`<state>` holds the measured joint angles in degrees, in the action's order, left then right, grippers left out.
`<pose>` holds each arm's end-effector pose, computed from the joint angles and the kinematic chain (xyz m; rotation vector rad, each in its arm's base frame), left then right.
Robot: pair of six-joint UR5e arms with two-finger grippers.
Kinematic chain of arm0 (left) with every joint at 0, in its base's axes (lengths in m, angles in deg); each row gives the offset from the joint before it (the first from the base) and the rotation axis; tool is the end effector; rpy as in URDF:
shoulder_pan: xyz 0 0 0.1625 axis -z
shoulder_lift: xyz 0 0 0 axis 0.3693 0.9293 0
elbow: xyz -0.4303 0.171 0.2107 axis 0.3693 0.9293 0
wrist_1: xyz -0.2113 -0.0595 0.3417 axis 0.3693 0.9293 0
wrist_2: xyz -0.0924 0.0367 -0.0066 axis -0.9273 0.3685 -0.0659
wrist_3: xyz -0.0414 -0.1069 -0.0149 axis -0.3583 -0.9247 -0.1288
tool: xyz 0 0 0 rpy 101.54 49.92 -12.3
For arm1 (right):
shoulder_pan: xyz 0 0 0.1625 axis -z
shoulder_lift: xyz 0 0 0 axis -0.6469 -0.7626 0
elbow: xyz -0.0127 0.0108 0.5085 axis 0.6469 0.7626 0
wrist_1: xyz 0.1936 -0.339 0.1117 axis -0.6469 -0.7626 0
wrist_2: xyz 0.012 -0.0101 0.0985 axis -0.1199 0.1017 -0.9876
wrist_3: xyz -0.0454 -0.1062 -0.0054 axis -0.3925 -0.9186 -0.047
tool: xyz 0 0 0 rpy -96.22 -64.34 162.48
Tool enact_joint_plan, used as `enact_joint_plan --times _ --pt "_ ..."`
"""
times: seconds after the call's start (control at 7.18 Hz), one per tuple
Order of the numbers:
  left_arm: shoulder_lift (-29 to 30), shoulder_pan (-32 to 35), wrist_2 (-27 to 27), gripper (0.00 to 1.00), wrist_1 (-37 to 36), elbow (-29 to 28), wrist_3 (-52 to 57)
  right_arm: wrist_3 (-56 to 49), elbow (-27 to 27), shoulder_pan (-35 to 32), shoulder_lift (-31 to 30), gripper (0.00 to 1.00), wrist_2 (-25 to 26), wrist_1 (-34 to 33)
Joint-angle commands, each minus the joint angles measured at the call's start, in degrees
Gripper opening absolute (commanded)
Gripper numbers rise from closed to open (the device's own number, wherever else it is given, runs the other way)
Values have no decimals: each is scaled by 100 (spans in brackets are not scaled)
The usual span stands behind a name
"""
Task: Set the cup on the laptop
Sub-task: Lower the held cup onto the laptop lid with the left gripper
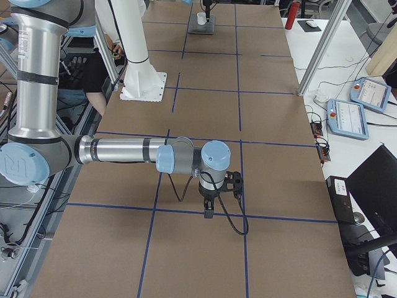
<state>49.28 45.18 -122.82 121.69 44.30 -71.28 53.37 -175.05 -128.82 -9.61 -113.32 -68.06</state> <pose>0.0800 -0.3362 0.8268 0.1232 0.8531 -0.0106 0.0471 -0.4133 0.7413 -0.0217 -0.7105 -0.0557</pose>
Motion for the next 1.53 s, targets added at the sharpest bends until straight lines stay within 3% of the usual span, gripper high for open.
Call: enact_joint_plan --times 0.0,0.42,0.56,0.97,1.11,1.39 --pt "-9 64 -89 98 -45 357 25 0 0 0 0 100 0 0" --pt "-70 335 -503 98 -98 579 487 0 0 0 0 100 0 9" --pt "-149 694 -503 98 -681 736 1265 0 0 0 0 100 0 0" --pt "-80 2213 4 98 -4260 2008 3990 0 0 0 0 100 0 0" --pt "251 2531 225 99 -5213 2125 4668 0 0 0 0 100 0 0" --pt "246 2561 -26 100 -5416 2091 4832 0 0 0 0 100 0 0"
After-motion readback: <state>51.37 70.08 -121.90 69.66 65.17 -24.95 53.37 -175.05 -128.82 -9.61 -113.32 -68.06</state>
